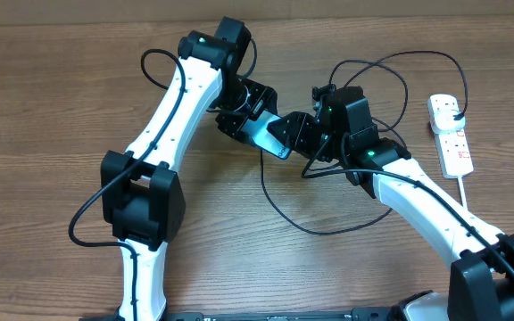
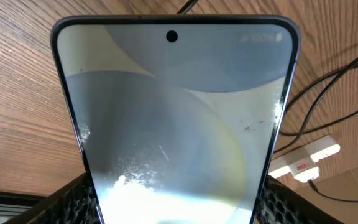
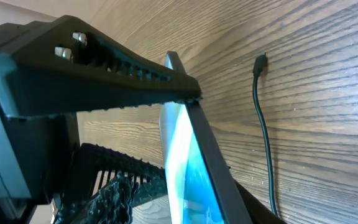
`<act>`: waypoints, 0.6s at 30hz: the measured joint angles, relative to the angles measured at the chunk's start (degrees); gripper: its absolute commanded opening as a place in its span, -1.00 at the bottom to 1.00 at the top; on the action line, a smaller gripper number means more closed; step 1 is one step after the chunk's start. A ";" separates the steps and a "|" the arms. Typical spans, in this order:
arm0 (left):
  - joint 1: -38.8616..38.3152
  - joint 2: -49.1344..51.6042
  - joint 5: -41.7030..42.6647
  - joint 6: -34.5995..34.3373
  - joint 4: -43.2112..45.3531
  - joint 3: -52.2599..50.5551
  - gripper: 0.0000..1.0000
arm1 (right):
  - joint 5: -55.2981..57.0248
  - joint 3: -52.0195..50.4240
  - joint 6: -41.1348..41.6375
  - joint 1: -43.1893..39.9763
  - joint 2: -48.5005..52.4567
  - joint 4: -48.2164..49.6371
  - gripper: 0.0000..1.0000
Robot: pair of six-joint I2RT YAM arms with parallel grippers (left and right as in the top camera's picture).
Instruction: Plug charger to phone and switch on socket
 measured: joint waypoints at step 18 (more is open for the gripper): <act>-1.22 0.00 -0.02 -1.25 0.00 0.00 -0.30 | 0.92 0.00 0.20 -0.02 0.85 -1.18 -0.47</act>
